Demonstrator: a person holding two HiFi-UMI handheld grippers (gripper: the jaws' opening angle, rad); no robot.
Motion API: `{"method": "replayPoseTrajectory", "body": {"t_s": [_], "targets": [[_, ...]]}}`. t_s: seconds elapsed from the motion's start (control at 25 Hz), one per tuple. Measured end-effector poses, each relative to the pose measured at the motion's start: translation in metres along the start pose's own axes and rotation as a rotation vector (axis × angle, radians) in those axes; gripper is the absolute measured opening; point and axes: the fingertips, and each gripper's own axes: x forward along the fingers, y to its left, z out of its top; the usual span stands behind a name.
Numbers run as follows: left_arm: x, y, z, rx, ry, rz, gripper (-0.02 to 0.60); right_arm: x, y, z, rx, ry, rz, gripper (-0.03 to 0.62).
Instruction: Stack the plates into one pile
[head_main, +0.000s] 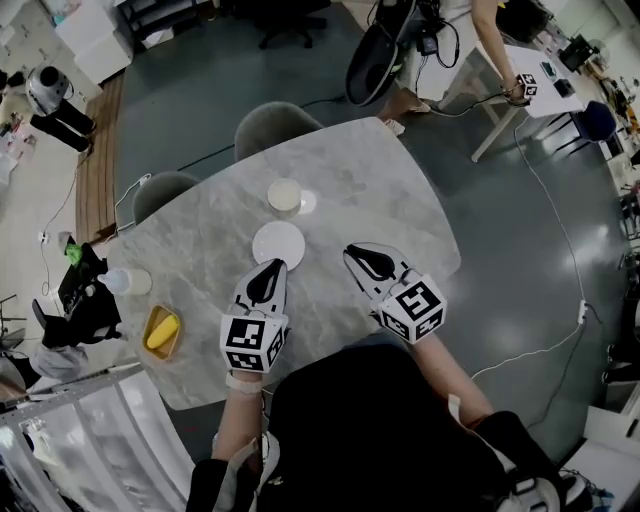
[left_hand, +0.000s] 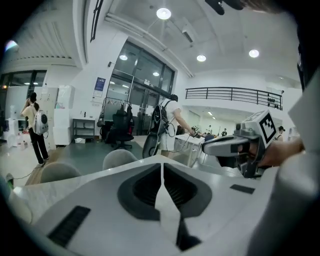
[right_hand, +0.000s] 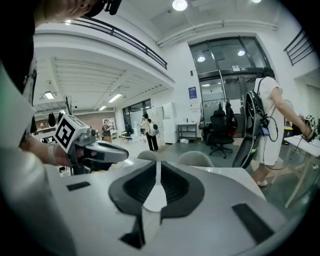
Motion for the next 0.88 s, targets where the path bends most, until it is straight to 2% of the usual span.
{"method": "replayPoseTrajectory", "body": {"t_s": [0.24,0.44,0.88], "targets": [[-0.005,-0.014,0.018,0.045,-0.035,-0.052,0.012,-0.023,0.002,0.007,-0.019,-0.021,-0.061,0.041],[-0.012,-0.019,0.019,0.062,-0.032,-0.071,0.012,-0.036,0.010,0.011,-0.019,-0.032,-0.093,0.041],[-0.026,-0.026,0.018,0.078,-0.038,-0.062,0.012,-0.049,0.021,0.008,-0.063,-0.020,-0.096,0.041]]}}
